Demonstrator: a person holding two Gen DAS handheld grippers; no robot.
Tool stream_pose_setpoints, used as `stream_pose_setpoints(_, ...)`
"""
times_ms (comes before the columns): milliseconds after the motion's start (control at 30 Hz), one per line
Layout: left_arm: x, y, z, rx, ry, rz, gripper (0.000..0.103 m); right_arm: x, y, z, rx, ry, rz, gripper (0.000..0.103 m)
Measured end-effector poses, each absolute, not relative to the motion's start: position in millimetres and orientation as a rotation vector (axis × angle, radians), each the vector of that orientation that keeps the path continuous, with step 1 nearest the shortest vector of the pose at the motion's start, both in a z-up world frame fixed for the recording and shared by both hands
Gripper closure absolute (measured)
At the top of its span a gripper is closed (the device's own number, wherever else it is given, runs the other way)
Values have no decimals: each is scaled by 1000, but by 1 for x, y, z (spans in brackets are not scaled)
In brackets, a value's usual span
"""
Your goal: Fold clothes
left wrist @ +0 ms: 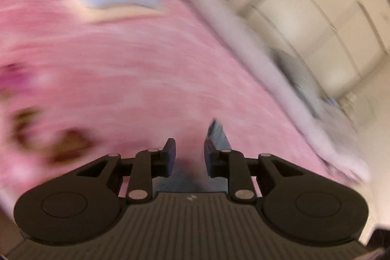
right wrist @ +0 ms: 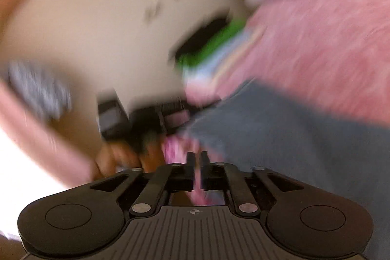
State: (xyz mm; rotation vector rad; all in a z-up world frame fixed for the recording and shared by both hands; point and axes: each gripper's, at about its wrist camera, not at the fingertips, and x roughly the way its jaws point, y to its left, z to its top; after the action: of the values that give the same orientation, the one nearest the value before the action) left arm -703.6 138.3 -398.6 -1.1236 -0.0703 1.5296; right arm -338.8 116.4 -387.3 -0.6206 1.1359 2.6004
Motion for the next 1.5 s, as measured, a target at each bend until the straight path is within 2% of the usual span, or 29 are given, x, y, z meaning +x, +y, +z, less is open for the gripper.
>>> stream_pose_setpoints(133, -700, 84, -414, -1197, -42, 1574, 83, -320, 96, -417, -729, 1164, 2433, 82)
stream_pose_setpoints(200, -685, 70, -423, -1239, -36, 1549, 82, -296, 97, -426, -728, 1121, 2320, 82)
stream_pose_setpoints(367, -651, 64, -445, -1342, -164, 1464, 77, -244, 101, -433, -701, 935, 2129, 80)
stream_pose_setpoints(467, -639, 77, -445, -1316, -139, 1522, 76, -246, 80, -431, -812, 630, 2154, 74)
stream_pose_setpoints(567, -629, 86, -441, -1264, -92, 1577, 74, -258, 67, -440, -935, 469, 2185, 72)
stream_pose_setpoints(767, -622, 89, -443, -1244, -58, 1596, 74, -255, 56, -453, -972, 424, 2198, 72)
stream_pose_setpoints(967, -629, 89, -451, -1307, -148, 1581, 70, -260, 36, -457, -1012, 214, 2231, 70)
stream_pose_setpoints(1200, -631, 95, -459, -1339, -252, 1623, 70, -268, 29, -470, -1027, -15, 2188, 72)
stream_pose_setpoints(1233, -631, 95, -459, -1334, -274, 1632, 72, -267, 30, -469, -1013, -21, 2193, 78)
stream_pose_setpoints(1267, -631, 95, -458, -1319, -280, 1632, 74, -266, 31, -467, -1000, -20, 2203, 95)
stream_pose_setpoints(1333, -631, 96, -457, -1276, -275, 1622, 103, -263, 30, -464, -967, -33, 2207, 100)
stream_pose_setpoints(1500, -626, 77, -444, -1134, -233, 1617, 103, -253, 22, -453, -937, -71, 2237, 101)
